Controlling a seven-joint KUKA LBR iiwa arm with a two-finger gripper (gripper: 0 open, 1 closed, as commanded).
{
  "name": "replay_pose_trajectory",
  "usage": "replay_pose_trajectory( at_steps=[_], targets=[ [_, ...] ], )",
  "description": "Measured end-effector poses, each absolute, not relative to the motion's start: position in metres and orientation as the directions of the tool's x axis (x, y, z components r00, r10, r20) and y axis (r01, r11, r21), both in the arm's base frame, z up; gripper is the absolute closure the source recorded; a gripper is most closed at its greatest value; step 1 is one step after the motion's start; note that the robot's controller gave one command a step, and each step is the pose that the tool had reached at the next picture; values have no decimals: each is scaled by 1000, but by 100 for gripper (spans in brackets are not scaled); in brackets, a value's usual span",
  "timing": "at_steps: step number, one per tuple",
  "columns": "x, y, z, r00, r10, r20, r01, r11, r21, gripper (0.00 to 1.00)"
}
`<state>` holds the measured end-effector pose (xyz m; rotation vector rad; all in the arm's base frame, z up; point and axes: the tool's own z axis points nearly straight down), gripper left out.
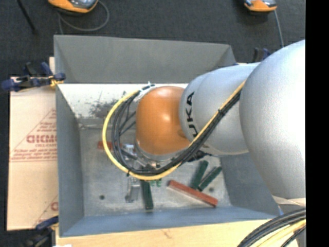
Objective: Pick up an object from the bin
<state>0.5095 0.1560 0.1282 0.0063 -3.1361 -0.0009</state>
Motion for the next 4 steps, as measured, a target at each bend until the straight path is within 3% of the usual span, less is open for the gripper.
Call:
replay_pose_trajectory(
  at_steps=[1,2,3,4],
  targets=[
    [517,76,68,-988,-153,2,-153,988,-2,0],
    [505,63,71,-993,-119,-1,-119,993,1,0],
    [506,63,72,-993,-117,-1,-117,993,1,100],
    [506,63,71,-993,-115,-3,-115,993,2,0]
  ],
)
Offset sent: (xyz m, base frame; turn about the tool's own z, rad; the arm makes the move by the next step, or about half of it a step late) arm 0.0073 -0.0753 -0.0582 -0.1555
